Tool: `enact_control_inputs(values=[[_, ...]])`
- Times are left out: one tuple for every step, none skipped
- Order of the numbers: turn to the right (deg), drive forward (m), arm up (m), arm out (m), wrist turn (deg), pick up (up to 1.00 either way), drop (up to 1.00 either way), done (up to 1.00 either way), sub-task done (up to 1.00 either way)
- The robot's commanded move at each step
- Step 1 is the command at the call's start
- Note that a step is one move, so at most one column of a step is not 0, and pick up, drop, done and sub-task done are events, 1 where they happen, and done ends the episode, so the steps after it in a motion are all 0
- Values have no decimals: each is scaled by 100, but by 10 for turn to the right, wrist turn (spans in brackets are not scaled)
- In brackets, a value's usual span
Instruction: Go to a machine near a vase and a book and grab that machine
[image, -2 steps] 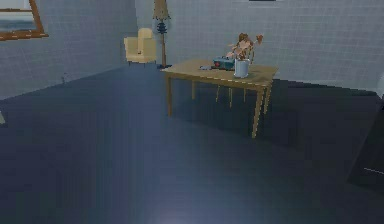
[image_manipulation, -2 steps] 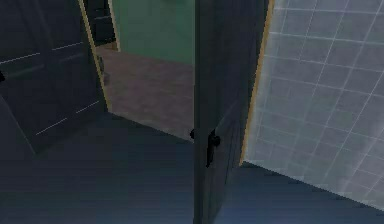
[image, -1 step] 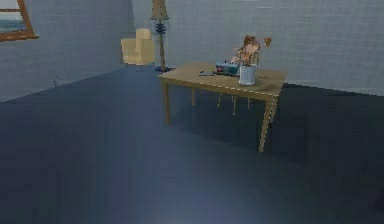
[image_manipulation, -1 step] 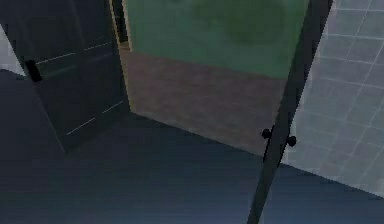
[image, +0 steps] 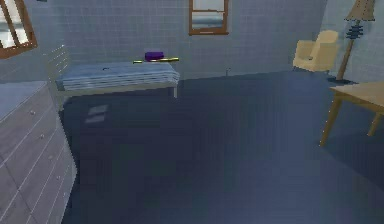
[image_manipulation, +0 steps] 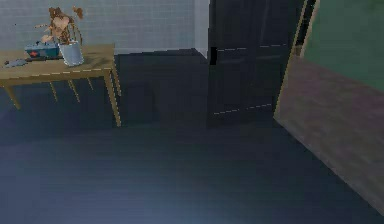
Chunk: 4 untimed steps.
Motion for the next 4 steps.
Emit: enact_control_inputs(values=[[-180,0,0,0,0,0,0,0,0],[0,100,0,0,0,0,0,0,0],[0,20,0,0,0,0,0,0,0],[-450,0,0,0,0,0,0,0,0]])
